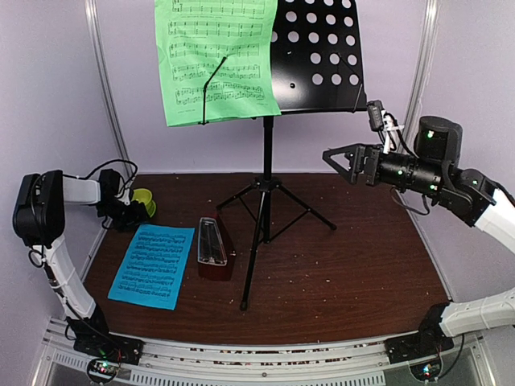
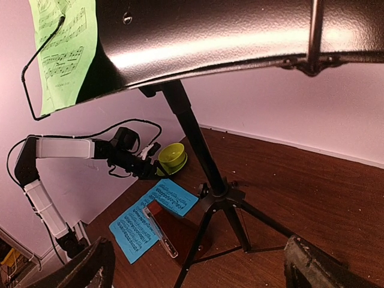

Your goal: Set up the instrument practice props

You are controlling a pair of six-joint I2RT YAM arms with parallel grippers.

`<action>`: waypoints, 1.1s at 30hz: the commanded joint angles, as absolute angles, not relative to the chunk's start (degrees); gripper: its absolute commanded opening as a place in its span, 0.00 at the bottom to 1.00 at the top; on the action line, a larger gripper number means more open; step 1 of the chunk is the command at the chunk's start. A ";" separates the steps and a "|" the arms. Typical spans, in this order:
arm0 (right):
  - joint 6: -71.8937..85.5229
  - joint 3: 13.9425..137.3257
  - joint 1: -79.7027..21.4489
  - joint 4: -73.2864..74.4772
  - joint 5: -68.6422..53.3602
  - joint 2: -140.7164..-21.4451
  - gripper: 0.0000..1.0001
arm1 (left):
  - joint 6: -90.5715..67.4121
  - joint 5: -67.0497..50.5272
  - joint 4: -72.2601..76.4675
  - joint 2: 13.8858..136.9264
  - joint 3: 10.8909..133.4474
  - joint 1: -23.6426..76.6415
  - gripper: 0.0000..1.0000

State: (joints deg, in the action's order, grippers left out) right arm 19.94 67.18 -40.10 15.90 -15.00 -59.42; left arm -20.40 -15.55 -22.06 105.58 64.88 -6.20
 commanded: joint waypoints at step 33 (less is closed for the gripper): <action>18.72 72.53 -34.72 14.42 -18.63 -64.57 0.99 | -19.40 -26.00 -21.16 103.35 62.33 -3.69 0.20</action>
State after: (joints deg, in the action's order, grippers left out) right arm 19.46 71.05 -35.24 15.92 -17.43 -65.06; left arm -19.81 -24.67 -22.00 106.94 62.43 -4.05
